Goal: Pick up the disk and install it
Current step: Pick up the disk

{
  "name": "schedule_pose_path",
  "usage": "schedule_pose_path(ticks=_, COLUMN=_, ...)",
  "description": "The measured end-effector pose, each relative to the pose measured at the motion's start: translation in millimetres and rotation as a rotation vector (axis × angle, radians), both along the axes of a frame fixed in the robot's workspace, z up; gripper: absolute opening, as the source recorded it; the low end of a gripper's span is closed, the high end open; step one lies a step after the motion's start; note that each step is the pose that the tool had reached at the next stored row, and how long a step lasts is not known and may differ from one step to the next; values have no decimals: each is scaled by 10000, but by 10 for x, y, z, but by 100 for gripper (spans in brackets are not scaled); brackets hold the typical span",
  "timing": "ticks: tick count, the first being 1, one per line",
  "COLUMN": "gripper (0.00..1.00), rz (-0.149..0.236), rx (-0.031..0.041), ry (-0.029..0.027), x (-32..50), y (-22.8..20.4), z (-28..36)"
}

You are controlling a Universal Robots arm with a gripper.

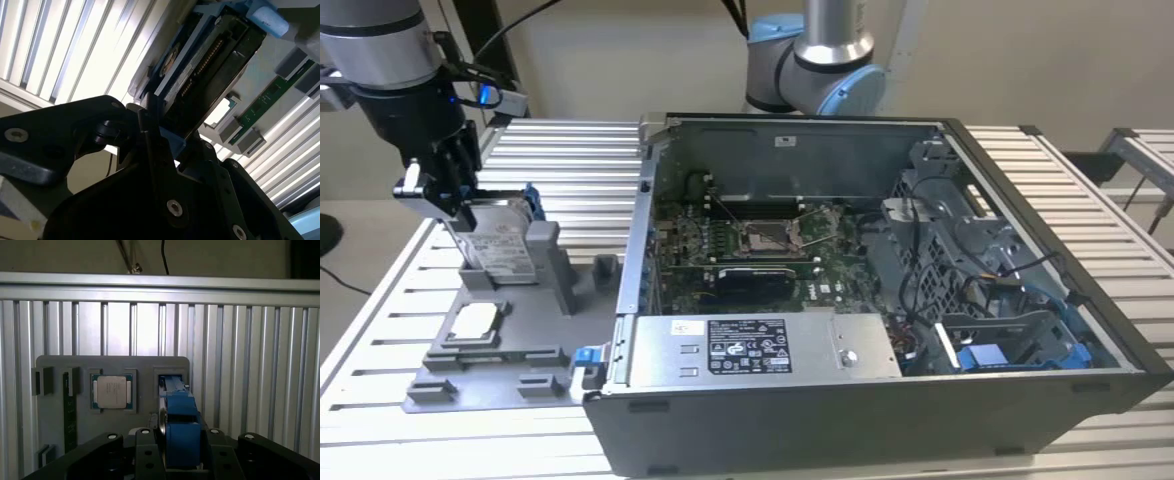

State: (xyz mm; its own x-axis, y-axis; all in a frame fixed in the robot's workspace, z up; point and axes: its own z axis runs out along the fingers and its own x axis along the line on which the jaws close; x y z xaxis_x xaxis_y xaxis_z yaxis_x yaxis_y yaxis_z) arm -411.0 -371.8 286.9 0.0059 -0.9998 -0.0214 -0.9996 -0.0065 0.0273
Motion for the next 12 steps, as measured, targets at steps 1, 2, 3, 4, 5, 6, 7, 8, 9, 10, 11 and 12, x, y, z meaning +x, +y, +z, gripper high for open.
schedule_pose_path(ticks=1, gripper=0, rz=0, rx=1, ry=-1, x=0, y=0, z=0)
schedule_pose_path(ticks=2, gripper=0, rz=0, rx=1, ry=-1, x=0, y=0, z=0)
schedule_pose_path(ticks=3, gripper=0, rz=0, rx=0, ry=0, x=0, y=1, z=0)
schedule_pose_path(ticks=4, gripper=0, rz=0, rx=0, ry=0, x=0, y=1, z=0)
schedule_pose_path(ticks=5, gripper=0, rz=0, rx=0, ry=0, x=0, y=1, z=0)
schedule_pose_path(ticks=6, gripper=0, rz=0, rx=0, ry=-1, x=0, y=1, z=0)
schedule_pose_path(ticks=7, gripper=0, rz=0, rx=0, ry=0, x=0, y=2, z=0)
schedule_pose_path(ticks=8, gripper=0, rz=0, rx=0, ry=0, x=0, y=2, z=0)
schedule_pose_path(ticks=9, gripper=0, rz=0, rx=1, ry=-1, x=0, y=2, z=1)
schedule_pose_path(ticks=10, gripper=0, rz=0, rx=1, ry=-2, x=1, y=2, z=4)
schedule_pose_path(ticks=11, gripper=0, rz=0, rx=1, ry=-1, x=0, y=2, z=8)
schedule_pose_path(ticks=12, gripper=0, rz=0, rx=1, ry=0, x=0, y=2, z=11)
